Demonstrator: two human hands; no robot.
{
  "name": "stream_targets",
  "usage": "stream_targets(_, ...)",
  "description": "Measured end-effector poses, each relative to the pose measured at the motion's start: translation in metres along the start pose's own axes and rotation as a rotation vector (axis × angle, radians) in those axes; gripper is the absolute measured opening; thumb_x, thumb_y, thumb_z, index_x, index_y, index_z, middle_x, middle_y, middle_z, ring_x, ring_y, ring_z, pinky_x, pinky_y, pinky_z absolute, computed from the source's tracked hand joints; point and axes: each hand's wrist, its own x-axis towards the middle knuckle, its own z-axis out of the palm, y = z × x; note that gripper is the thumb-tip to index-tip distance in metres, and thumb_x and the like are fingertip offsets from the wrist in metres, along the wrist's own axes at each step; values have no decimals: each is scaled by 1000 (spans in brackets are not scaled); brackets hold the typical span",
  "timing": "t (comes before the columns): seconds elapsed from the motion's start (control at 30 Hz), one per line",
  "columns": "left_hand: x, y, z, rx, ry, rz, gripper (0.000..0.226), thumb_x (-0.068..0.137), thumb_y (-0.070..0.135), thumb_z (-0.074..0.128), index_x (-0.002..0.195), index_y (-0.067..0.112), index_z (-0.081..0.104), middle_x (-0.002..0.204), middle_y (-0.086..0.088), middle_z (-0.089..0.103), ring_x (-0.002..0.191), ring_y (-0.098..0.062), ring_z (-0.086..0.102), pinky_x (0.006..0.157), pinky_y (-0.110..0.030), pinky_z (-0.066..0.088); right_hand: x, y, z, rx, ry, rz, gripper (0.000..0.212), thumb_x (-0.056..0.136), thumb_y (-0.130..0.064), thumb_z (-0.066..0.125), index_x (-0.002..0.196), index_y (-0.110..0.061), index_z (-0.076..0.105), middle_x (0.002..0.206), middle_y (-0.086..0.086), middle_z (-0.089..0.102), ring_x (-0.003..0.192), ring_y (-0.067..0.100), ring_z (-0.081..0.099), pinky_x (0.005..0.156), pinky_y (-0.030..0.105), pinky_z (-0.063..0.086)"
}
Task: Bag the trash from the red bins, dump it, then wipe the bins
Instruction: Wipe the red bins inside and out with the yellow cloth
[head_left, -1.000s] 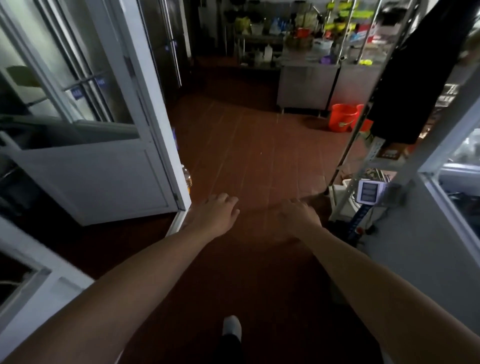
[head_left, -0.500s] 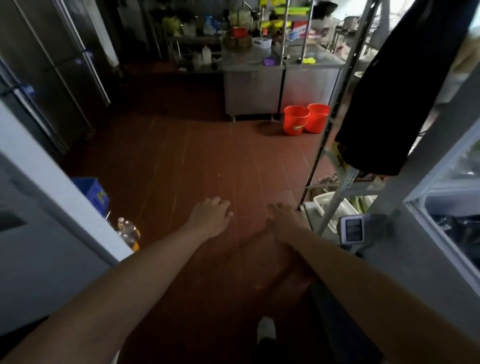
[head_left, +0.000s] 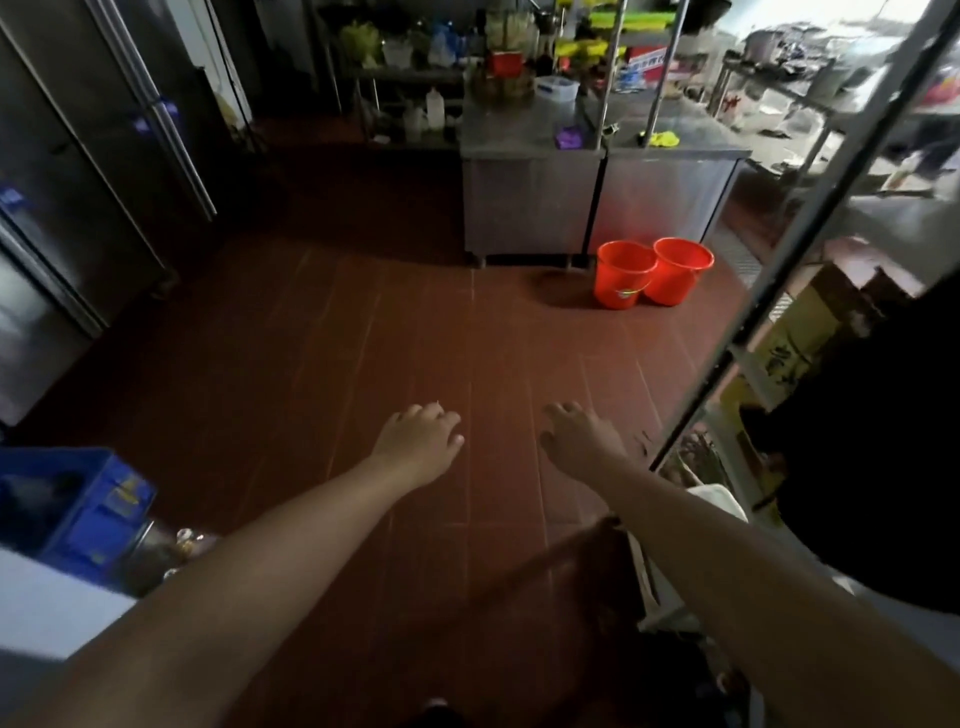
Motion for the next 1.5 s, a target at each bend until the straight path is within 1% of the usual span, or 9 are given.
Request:
stream_targets(0.17, 145, -25, -6, 7, 18, 32, 43, 100, 47, 36, 136, 27, 49, 138, 1, 51, 127, -23, 46, 103, -41, 40, 132, 30, -17, -14, 28, 18, 48, 97, -38, 50, 142, -22, 44, 131, 9, 57, 118, 33, 57, 91, 41, 46)
stream_targets(0.27, 239, -40, -16, 19, 21, 87, 44, 100, 46, 36, 137, 28, 48, 138, 1, 51, 126, -24, 46, 103, -41, 39, 210, 51, -32, 1, 48, 79, 42, 97, -36, 52, 136, -22, 49, 128, 8, 58, 115, 32, 58, 91, 39, 46)
stream_targets(0.4, 363, -56, -45, 61, 21, 180, 44, 99, 47, 37, 138, 28, 47, 136, 0, 52, 125, -24, 48, 101, -41, 39, 302, 80, -62, -5, 37, 155, 44, 98, -37, 51, 140, -23, 47, 133, 7, 56, 119, 31, 56, 93, 39, 46)
stream_targets(0.53, 477, -57, -77, 37, 33, 213, 45, 99, 46, 37, 139, 28, 46, 137, -1, 52, 124, -25, 49, 101, -41, 40, 383, 114, -90, -4, 73, 230, 44, 99, -38, 49, 141, -23, 47, 132, 8, 57, 120, 31, 57, 95, 41, 47)
stream_targets(0.67, 586, -40, -87, 69, 43, 281, 43, 99, 45, 38, 138, 28, 47, 135, 0, 54, 121, -24, 51, 98, -40, 41, 465, 168, -102, -5, 58, 288, 47, 100, -39, 47, 145, -25, 44, 138, 8, 54, 124, 31, 55, 100, 43, 46)
stream_targets(1.03, 874, 34, -107, 129, 19, 338, 45, 99, 47, 39, 140, 30, 44, 136, 0, 51, 123, -23, 48, 100, -40, 41, 692, 373, -147, 17, 21, 371, 47, 99, -38, 49, 145, -25, 45, 138, 7, 55, 125, 29, 54, 100, 43, 49)
stream_targets(1.13, 938, 56, -120, 83, 6, 326, 46, 99, 46, 40, 141, 29, 43, 136, -1, 51, 124, -25, 48, 100, -41, 42, 742, 421, -164, 40, 22, 396, 47, 99, -36, 50, 145, -25, 45, 138, 7, 56, 125, 29, 55, 100, 43, 50)
stream_targets(1.23, 1004, 78, -120, 129, -2, 356, 45, 99, 46, 39, 141, 29, 43, 137, -1, 49, 125, -25, 46, 102, -41, 39, 789, 469, -171, -16, -13, 396, 48, 99, -38, 49, 146, -26, 43, 138, 7, 55, 125, 29, 54, 100, 43, 49)
stream_targets(1.5, 1224, 144, -128, 133, -23, 416, 48, 99, 47, 40, 144, 29, 40, 140, -1, 47, 128, -25, 44, 105, -42, 38, 925, 609, -198, -30, 1, 466, 45, 99, -38, 49, 142, -25, 46, 133, 7, 58, 122, 29, 56, 100, 44, 49)
